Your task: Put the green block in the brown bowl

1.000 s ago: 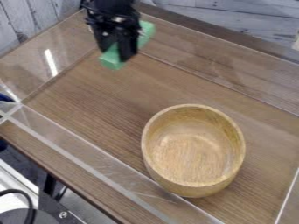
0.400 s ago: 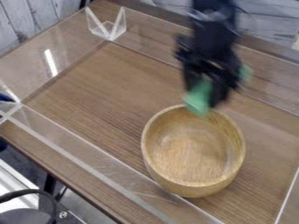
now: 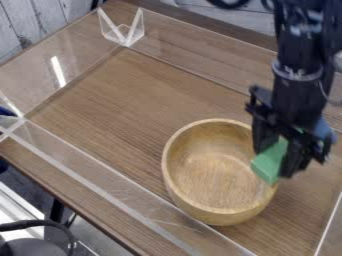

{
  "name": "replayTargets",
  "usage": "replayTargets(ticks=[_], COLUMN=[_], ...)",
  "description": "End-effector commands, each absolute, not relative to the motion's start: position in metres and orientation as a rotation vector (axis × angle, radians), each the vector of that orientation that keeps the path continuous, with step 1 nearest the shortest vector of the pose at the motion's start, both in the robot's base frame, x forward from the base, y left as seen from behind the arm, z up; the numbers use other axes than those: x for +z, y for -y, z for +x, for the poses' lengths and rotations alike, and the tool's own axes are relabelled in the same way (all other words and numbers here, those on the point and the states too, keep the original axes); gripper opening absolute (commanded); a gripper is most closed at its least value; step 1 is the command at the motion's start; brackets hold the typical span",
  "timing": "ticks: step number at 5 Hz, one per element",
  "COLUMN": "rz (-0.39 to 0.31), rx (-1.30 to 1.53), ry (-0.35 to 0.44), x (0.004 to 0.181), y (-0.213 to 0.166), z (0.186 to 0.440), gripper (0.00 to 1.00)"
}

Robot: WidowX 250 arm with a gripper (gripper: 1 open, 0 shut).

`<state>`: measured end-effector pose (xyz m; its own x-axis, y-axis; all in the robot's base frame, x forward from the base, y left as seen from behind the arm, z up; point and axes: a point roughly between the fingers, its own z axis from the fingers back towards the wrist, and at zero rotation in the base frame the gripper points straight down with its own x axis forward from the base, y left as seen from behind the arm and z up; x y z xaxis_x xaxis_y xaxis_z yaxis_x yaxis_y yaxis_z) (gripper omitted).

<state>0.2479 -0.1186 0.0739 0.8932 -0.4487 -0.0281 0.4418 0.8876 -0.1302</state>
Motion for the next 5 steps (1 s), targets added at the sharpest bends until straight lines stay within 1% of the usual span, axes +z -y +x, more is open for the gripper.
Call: replayTargets(ticks=[1,2,5], rz=[-0.129,-0.129,-0.114], rx=[-0.456,-0.428,-0.364], ry=[-0.047,-0.064,-0.104], x=[0.069,0.059,0.045], y=[0.118,0.108,0.090], z=[0.252,0.254,0.252], gripper=[0.00,0.00,0.00])
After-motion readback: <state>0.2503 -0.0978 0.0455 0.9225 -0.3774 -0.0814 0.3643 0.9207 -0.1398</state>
